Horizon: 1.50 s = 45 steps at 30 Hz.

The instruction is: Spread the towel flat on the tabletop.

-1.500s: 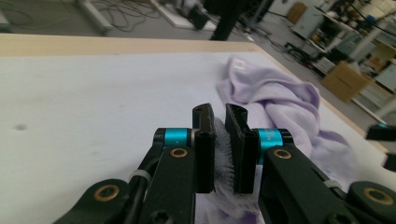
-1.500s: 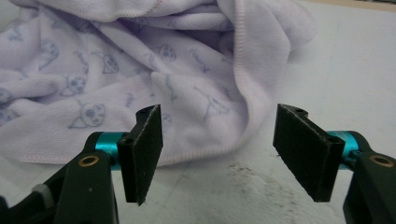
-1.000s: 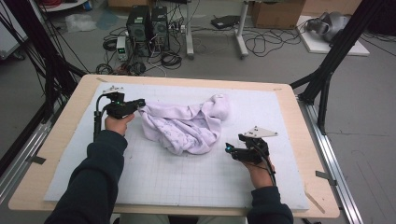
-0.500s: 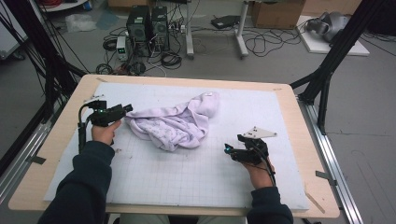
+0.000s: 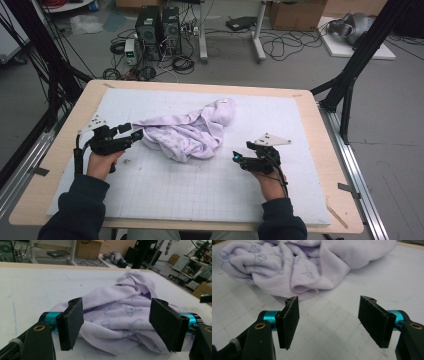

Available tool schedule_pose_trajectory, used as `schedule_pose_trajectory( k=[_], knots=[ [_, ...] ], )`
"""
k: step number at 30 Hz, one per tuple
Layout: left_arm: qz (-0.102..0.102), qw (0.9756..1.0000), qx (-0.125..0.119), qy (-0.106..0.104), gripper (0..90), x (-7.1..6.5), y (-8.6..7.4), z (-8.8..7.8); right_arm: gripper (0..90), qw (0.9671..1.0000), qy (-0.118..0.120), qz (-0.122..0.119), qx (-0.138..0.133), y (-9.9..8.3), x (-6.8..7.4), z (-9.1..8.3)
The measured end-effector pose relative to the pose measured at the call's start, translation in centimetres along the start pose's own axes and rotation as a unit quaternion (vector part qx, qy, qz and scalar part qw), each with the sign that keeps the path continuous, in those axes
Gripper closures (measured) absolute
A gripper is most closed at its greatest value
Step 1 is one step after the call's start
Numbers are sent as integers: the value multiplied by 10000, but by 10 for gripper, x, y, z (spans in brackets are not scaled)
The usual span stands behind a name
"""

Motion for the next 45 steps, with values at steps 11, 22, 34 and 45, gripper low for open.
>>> schedule_pose_trajectory(
  k=[11,22,34,45],
  knots=[
    [156,9998,-53,-147,298,-7,-7,-3,351,9965,704,-383,225,28,60,63],
    [259,9994,142,-197,300,-11,-14,-1,828,9876,853,-1050,792,21,58,71],
    [300,9992,183,-196,303,-15,-19,1,826,9916,915,-750,525,10,28,-17],
    [371,9986,261,-265,307,-21,-22,5,715,9897,-412,-837,1087,-22,-15,-52]
  ],
)
Point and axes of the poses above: each handheld gripper's, and its own axes: z roughly forward along the jaws, y roughly out of its top, x roughly to its left, the point moved 8 cm from there along z, roughly forward along the jaws, and after that the axes turned 6 degrees about -z, right-handed, at the moved point
